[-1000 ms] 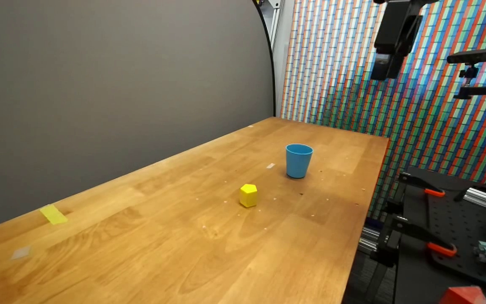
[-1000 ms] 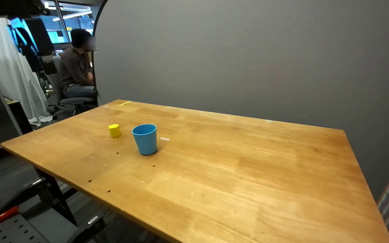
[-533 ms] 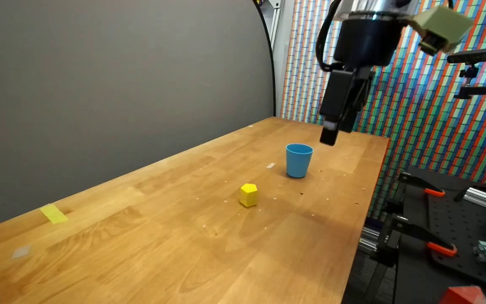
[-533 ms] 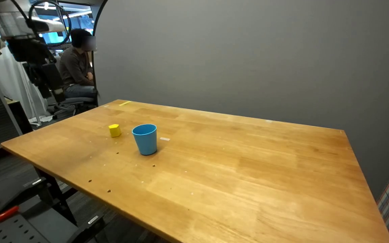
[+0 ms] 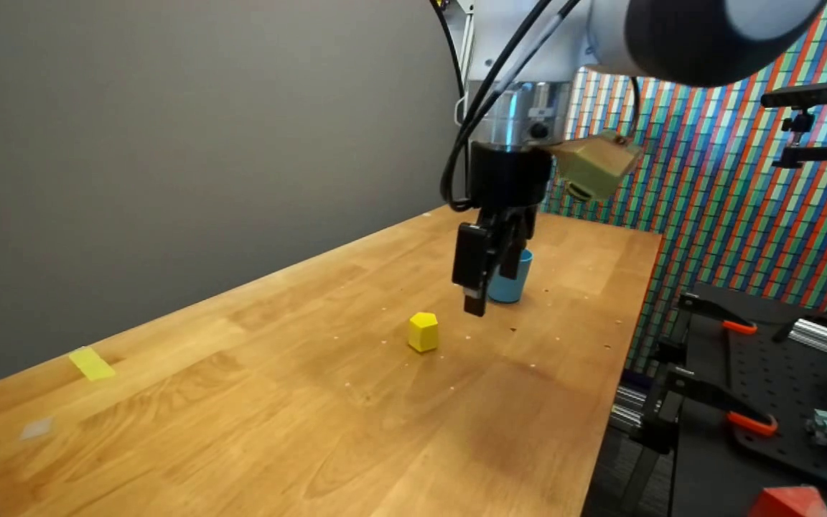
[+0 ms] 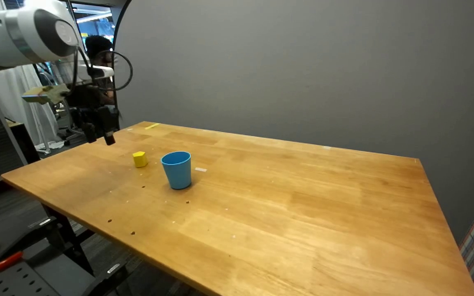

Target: Put the yellow block inside the blue cup

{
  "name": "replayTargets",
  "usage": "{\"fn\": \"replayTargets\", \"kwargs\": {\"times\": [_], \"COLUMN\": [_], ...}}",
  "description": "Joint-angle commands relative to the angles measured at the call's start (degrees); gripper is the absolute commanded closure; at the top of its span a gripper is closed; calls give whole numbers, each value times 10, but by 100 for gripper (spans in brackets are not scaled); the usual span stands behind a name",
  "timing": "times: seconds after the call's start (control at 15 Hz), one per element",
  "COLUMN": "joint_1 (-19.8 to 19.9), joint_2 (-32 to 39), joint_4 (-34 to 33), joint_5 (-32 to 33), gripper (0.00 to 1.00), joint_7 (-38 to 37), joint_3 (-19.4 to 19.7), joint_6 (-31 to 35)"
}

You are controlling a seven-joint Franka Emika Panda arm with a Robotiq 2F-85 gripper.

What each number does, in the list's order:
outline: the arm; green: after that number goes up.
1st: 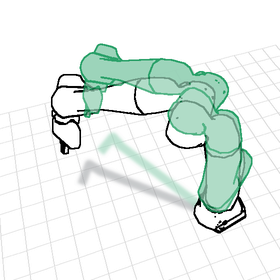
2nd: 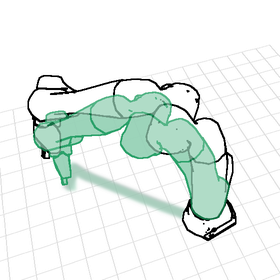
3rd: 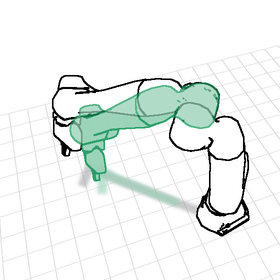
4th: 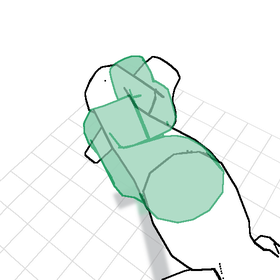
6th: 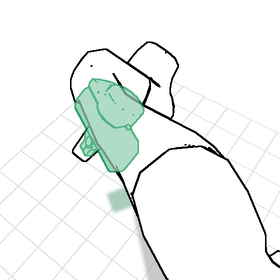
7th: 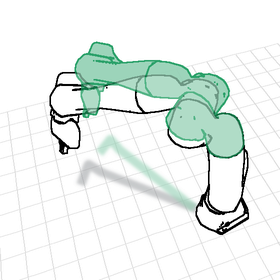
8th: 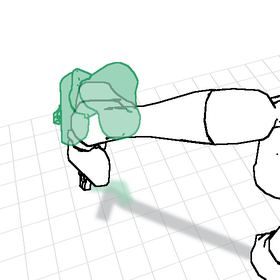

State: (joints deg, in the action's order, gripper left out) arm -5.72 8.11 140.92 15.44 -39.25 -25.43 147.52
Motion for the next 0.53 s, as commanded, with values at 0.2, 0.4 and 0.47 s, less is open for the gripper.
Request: {"fn": "replayTargets", "kwargs": {"times": [0.2, 0.4, 0.47], "joint_1": [-126, -167, -176], "joint_2": [230, 294, 303], "joint_4": [-230, -301, -317], "joint_5": [16, 10, 8], "gripper": [0, 0, 0], "joint_7": [19, 24, 26], "joint_3": [143, 182, 189], "joint_6": [-27, -35, -45]}}
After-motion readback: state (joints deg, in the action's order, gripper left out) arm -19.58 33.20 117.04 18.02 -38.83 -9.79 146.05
